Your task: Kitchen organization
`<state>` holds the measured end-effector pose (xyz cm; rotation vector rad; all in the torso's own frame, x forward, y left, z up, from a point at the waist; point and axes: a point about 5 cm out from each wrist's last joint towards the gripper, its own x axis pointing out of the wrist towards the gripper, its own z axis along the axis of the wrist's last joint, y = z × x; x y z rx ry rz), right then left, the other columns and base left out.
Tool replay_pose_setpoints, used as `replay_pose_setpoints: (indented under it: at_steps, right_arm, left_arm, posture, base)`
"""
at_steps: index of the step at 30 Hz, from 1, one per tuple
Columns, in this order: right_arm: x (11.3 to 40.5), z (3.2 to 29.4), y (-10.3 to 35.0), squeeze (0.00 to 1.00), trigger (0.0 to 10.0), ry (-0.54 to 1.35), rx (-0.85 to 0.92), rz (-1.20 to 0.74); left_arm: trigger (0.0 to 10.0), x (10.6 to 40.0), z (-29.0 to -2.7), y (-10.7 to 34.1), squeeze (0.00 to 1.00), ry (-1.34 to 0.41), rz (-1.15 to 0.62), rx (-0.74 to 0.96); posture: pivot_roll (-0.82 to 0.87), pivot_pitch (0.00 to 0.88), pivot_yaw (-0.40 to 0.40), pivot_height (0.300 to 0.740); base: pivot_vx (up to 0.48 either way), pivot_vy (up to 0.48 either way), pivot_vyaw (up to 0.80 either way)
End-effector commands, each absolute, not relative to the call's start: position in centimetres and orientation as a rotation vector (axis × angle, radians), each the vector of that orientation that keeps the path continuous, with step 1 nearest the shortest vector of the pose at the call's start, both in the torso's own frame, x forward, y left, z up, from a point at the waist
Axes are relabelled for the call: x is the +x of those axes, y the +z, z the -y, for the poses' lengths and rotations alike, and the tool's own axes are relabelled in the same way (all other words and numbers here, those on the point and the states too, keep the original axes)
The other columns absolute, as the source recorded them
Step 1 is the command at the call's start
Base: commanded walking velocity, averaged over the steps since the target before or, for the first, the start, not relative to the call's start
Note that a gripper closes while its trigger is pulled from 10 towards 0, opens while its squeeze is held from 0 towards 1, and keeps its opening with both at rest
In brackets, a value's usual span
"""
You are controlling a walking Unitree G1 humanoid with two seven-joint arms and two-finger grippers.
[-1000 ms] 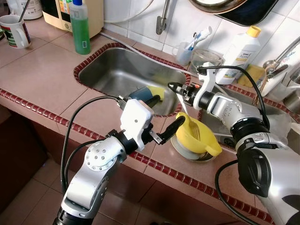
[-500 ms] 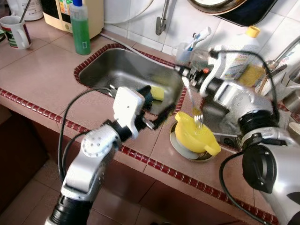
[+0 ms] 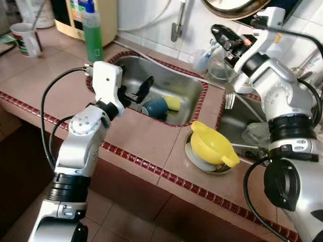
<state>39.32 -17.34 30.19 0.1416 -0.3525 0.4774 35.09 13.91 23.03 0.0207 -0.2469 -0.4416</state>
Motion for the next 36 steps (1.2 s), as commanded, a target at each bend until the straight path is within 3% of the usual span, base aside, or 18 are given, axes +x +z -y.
replay_pose_setpoints:
  at_steps: [1,7,14,22,36]
  right_arm:
    - [38.6,17.9,31.1,0.0,10.0,0.415,0.078,0.43]
    - [36.8,18.3,29.4,0.0,10.0,0.254,-0.047,0.53]
    - [35.7,18.8,28.4,0.0,10.0,0.156,-0.074,0.564]
    - [34.2,17.8,28.7,0.0,10.0,0.132,-0.07,0.65]
    - [32.4,16.4,25.1,0.0,10.0,0.107,-0.102,0.597]
  left_arm:
    - [10.0,35.4,-13.9,23.7,0.0,-0.429,0.27,0.009]
    - [10.0,35.2,-14.2,23.2,0.0,-0.398,0.297,-0.02]
    - [10.0,35.4,-14.2,23.2,0.0,-0.392,0.301,-0.01]
    - [10.0,35.6,-14.4,23.4,0.0,-0.4,0.313,-0.01]
    - [10.0,34.9,-13.3,22.3,0.0,-0.388,0.314,-0.07]
  posture:
    - [0.07,0.0,-0.094,0.74]
    - [0.07,0.0,-0.079,0.74]
    - [0.07,0.0,-0.067,0.74]
    - [0.06,0.0,-0.053,0.74]
    - [0.06,0.0,-0.051,0.74]
  base:
    - [0.0,0.0,0.0]
    - [0.0,0.0,0.0]
    - [0.0,0.0,0.0]
    - [0.0,0.0,0.0]
    - [0.0,0.0,0.0]
